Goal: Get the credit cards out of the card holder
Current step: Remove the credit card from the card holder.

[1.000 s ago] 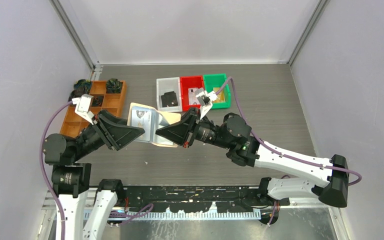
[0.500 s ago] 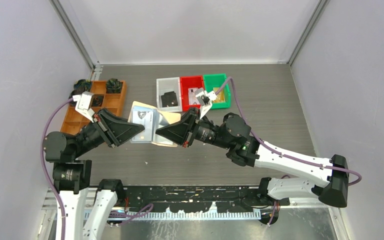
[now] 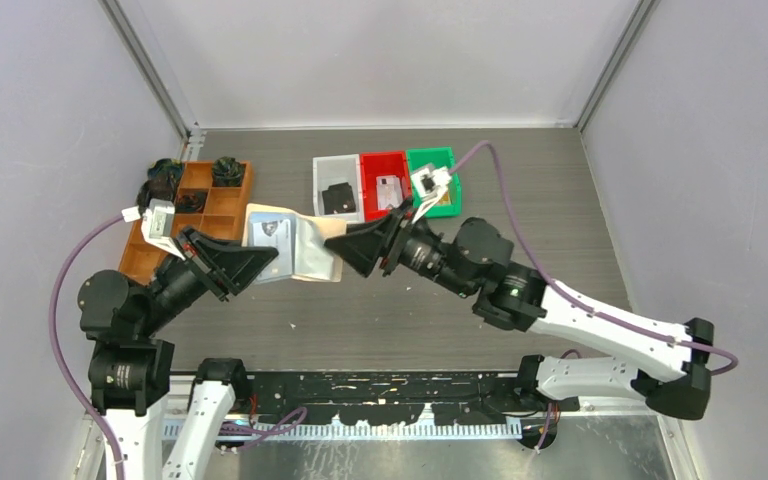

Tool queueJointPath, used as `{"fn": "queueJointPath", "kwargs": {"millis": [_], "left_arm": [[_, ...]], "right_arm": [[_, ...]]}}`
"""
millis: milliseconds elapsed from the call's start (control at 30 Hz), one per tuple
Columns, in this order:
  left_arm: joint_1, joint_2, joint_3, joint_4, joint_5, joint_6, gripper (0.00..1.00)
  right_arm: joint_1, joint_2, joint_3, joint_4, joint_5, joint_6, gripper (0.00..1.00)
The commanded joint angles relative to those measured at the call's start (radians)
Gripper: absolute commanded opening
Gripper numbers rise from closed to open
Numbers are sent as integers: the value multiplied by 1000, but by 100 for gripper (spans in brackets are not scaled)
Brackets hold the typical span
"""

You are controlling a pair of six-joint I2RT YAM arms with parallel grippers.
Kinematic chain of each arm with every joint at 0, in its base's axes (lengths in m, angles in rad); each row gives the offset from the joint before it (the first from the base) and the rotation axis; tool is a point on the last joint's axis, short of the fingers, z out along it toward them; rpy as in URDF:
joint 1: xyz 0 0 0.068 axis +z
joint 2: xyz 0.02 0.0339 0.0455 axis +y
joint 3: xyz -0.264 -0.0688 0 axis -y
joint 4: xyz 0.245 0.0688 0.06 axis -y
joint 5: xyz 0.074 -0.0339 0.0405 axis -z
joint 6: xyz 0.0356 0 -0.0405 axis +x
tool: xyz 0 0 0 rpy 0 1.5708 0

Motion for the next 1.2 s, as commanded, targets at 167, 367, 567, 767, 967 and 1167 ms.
{"fn": "queueJointPath", "kwargs": {"millis": [167, 367, 567, 767, 967, 1167], "left_arm": [[-2, -15, 9, -168, -199, 161, 0], [-2, -7, 14, -185, -182, 153, 0], [-2, -11, 22, -202, -174, 158, 0], [-2, -12, 23, -199, -158, 145, 0], [-1, -12, 39, -170, -90, 104, 0], [-2, -5, 34, -114, 22, 7, 0]], "right_arm": [[-5, 5, 264, -164, -74, 25, 61], [-3, 195, 363, -132, -285, 138, 56], [5, 259, 365, -109, -305, 153, 54], [11, 245, 318, -155, -249, 128, 50], [12, 188, 234, -192, -172, 94, 49], [9, 183, 214, -193, -167, 80, 49]]}}
